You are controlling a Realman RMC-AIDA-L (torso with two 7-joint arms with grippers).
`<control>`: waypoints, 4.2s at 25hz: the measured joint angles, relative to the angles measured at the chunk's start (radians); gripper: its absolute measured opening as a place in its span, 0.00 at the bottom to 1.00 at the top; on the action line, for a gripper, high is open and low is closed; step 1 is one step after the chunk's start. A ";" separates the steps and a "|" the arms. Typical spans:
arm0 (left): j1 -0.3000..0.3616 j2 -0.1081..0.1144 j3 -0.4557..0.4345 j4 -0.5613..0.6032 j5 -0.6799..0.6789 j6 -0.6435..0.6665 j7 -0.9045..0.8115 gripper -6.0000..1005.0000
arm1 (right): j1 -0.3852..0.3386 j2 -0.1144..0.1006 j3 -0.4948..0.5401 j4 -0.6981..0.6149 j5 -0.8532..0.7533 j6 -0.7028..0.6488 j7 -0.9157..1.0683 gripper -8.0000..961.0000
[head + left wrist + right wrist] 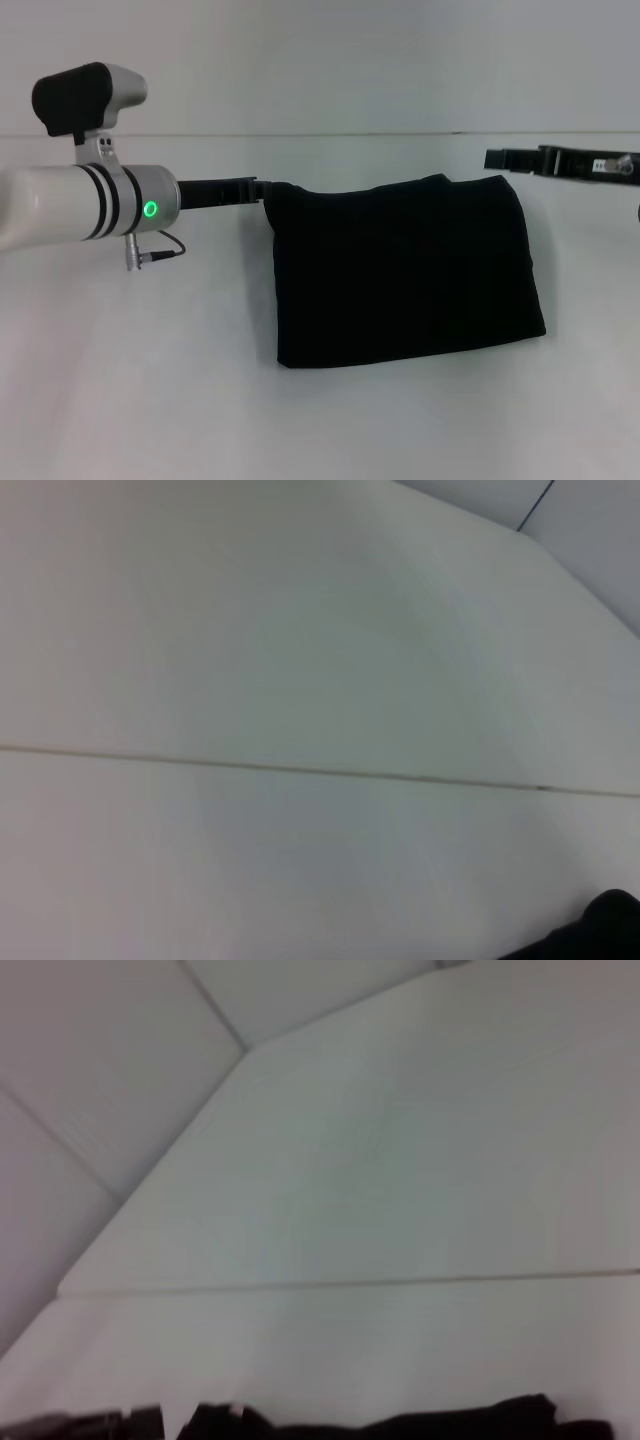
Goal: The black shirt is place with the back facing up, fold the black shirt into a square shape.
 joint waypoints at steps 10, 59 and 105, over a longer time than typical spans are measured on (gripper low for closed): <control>0.030 0.007 0.000 0.053 -0.001 0.031 -0.007 0.36 | 0.076 0.030 -0.138 0.110 -0.072 0.105 -0.128 0.41; 0.050 0.009 0.005 0.064 0.006 0.045 -0.048 0.79 | 0.017 0.102 -0.203 -0.097 -0.124 0.134 -0.122 0.06; -0.028 -0.010 0.075 -0.015 0.013 0.034 -0.087 0.10 | -0.028 0.067 -0.199 -0.154 -0.043 0.080 -0.168 0.49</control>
